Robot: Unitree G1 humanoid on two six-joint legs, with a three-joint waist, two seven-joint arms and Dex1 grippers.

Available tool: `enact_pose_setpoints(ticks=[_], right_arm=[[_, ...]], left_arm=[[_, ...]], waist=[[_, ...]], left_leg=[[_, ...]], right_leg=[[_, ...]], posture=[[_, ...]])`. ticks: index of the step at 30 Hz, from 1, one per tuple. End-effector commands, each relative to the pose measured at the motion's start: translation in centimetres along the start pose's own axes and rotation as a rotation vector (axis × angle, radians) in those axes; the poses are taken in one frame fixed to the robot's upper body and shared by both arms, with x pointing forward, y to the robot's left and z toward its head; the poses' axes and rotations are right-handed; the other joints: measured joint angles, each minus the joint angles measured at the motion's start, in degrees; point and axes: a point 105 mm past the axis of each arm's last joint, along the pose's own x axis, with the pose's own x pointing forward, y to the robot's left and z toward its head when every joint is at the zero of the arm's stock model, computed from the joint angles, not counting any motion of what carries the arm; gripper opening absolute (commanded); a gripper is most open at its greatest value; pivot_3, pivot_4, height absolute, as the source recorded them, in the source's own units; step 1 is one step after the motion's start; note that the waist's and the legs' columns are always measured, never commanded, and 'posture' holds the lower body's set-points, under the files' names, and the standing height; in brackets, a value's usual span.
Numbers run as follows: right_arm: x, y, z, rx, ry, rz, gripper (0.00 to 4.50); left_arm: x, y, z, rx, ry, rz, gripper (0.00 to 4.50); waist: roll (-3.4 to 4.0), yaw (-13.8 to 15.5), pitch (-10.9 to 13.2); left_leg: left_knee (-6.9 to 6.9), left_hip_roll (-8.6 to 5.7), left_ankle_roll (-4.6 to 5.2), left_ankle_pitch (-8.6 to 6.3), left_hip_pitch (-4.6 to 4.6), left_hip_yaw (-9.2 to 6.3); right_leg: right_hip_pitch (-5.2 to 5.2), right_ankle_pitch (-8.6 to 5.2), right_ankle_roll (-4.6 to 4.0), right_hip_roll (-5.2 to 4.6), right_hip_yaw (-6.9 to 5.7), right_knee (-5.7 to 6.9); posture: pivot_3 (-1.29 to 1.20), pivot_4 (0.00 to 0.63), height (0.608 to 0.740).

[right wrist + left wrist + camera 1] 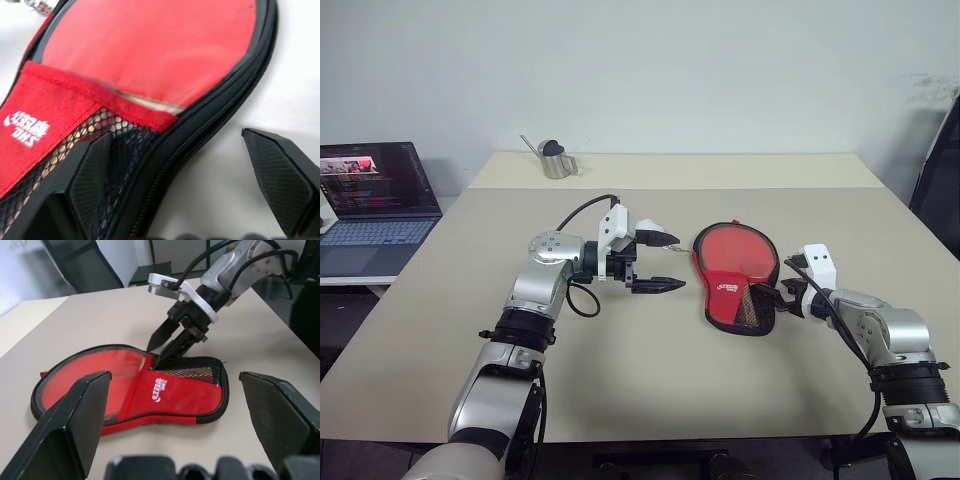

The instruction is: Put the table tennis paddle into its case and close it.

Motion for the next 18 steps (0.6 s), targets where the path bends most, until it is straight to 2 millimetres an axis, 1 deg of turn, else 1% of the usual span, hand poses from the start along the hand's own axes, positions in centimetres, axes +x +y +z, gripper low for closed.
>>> enact_pose_setpoints(ticks=[1, 2, 5, 9, 13, 16, 18], right_arm=[[0.5, 1.8, -1.2, 0.009, 0.05, 0.074, 4.47], [0.5, 1.8, -1.3, 0.011, 0.053, 0.073, 4.47], [0.8, 1.9, -1.4, 0.022, 0.055, 0.062, 3.9], [1.0, 2.0, -1.5, 0.047, 0.048, 0.059, 2.59], [1.0, 2.3, -1.6, 0.062, 0.046, 0.063, 1.3], [0.9, 2.5, -1.4, 0.089, 0.036, 0.073, 0.48], [0.9, 2.7, -1.3, 0.111, 0.031, 0.083, 0.01]], left_arm=[[-0.1, 0.3, 1.6, 0.067, -0.021, 0.004, 4.5], [-0.1, 0.3, 1.6, 0.067, -0.021, 0.004, 4.5], [-0.3, 0.2, 1.4, 0.064, -0.012, 0.003, 4.5], [-1.0, 0.2, 0.5, 0.059, 0.026, 0.006, 4.5], [-1.3, 0.2, 0.3, 0.047, 0.033, 0.004, 4.5], [-1.7, -0.1, -0.1, 0.024, 0.042, -0.009, 4.5], [-2.1, -0.4, -0.5, 0.007, 0.056, -0.024, 4.5]], waist=[[0.0, -0.04, 0.0], [0.0, -0.07, 0.0], [0.02, -0.28, -0.01], [0.03, -0.65, -0.02], [0.03, -0.71, -0.03], [0.03, -0.75, -0.04], [0.04, -0.81, -0.04]], left_leg=[[0.0, 0.0, 0.0, 0.0, 0.0, 0.0], [0.0, 0.0, 0.0, 0.0, 0.0, -0.01], [0.0, 0.01, 0.0, 0.0, 0.02, -0.02], [0.0, 0.01, 0.0, 0.0, 0.06, -0.06], [0.02, 0.01, 0.02, 0.01, 0.07, -0.07], [0.03, 0.01, 0.03, 0.02, 0.08, -0.07], [0.02, 0.01, 0.03, 0.02, 0.1, -0.07]], right_leg=[[0.0, 0.0, 0.0, 0.0, 0.0, 0.0], [0.0, 0.0, 0.0, 0.01, 0.0, 0.0], [0.01, 0.0, 0.0, 0.03, 0.0, 0.02], [0.02, 0.02, -0.02, 0.05, 0.0, 0.05], [0.04, 0.03, -0.04, 0.05, 0.0, 0.06], [0.07, 0.03, -0.07, 0.05, 0.0, 0.06], [0.07, 0.04, -0.06, 0.05, 0.01, 0.07]], posture=[[0.0, 0.15, 0.74], [0.0, 0.15, 0.74], [0.0, 0.15, 0.74], [0.0, 0.15, 0.74], [0.0, 0.15, 0.74], [0.0, 0.15, 0.74], [0.0, 0.15, 0.74]])
